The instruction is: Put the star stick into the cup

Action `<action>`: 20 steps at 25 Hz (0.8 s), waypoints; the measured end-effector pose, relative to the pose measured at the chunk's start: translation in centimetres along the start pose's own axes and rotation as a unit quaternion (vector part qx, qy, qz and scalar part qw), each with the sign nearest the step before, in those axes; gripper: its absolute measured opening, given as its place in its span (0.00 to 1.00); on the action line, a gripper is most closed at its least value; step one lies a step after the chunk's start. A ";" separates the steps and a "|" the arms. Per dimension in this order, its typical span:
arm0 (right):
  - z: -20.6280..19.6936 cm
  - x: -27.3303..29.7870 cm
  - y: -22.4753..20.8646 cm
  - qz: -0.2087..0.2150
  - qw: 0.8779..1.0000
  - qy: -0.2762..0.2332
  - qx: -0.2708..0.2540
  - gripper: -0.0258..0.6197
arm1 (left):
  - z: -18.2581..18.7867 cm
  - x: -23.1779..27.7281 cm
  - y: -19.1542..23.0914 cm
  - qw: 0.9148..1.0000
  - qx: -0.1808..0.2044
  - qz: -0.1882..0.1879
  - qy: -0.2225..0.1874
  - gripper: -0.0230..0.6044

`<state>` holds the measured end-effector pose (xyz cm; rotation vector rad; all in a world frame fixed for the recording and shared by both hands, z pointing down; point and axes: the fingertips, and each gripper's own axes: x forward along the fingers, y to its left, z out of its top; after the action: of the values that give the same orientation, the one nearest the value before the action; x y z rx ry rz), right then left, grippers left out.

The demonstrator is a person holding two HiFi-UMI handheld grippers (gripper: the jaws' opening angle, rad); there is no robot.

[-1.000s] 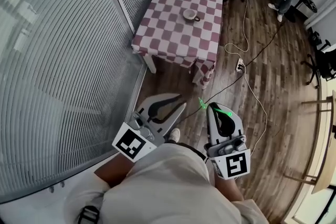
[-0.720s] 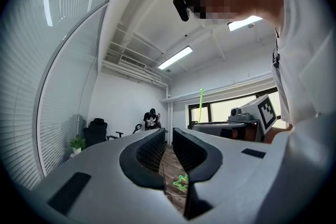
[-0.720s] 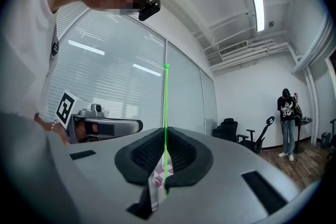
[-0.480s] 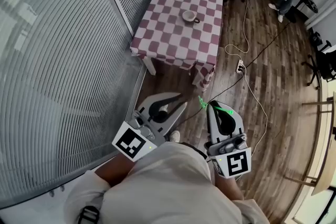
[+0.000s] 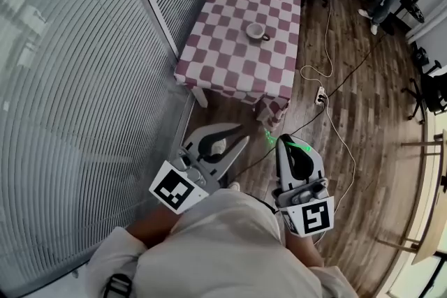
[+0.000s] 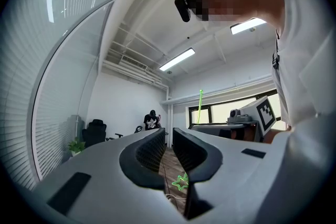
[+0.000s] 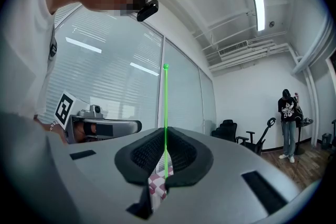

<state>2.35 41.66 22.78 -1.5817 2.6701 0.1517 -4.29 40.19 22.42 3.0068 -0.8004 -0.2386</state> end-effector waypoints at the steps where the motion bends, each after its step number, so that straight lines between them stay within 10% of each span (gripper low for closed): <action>1: -0.2 0.7 -0.2 -0.001 1.000 0.001 0.000 0.10 | -0.1 0.2 0.8 1.000 -0.001 0.000 0.001 0.15; 20: -2.5 18.6 -4.6 -0.011 1.000 0.020 -0.008 0.10 | -0.3 4.7 18.7 1.000 -0.008 -0.010 0.003 0.15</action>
<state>-2.51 22.97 23.45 -1.6343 2.6866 0.1429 -9.38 21.63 23.14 3.0005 -0.7634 -0.2365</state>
